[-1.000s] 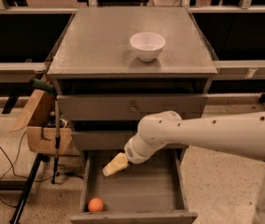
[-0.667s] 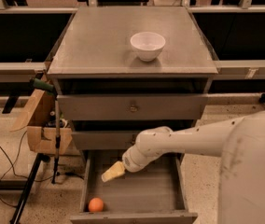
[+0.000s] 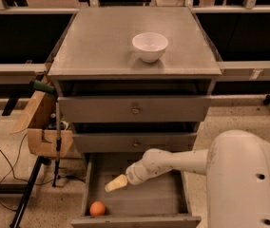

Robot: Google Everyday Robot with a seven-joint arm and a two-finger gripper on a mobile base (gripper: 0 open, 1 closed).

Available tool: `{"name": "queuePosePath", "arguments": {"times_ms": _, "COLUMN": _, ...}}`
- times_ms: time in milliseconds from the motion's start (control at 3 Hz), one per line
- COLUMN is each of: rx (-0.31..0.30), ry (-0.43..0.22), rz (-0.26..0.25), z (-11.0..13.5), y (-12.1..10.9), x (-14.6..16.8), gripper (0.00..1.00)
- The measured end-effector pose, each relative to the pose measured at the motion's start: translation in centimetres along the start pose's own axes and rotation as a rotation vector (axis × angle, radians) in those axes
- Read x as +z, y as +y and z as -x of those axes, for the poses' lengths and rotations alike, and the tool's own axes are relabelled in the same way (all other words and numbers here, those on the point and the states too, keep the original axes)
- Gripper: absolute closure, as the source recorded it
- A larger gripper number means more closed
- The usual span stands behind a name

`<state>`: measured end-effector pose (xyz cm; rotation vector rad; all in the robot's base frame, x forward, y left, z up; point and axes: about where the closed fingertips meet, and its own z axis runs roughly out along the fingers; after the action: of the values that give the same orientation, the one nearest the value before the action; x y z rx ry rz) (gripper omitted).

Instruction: Pick orange from bottom drawer and place on counter

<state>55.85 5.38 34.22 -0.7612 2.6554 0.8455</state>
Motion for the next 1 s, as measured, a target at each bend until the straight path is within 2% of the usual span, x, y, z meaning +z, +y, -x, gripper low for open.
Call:
{"name": "queuePosePath", "arguments": {"times_ms": 333, "rx": 0.034, "ry": 0.029, "rz": 0.031, "z": -2.9, "y": -0.8, "x": 3.7, "gripper": 0.0}}
{"name": "queuePosePath", "arguments": {"times_ms": 667, "rx": 0.035, "ry": 0.03, "rz": 0.029, "z": -2.9, "y": -0.7, "x": 3.9, "gripper": 0.0}}
{"name": "queuePosePath", "arguments": {"times_ms": 1000, "rx": 0.044, "ry": 0.055, "rz": 0.049, "z": -3.3, "y": -1.3, "x": 7.6, "gripper": 0.0}}
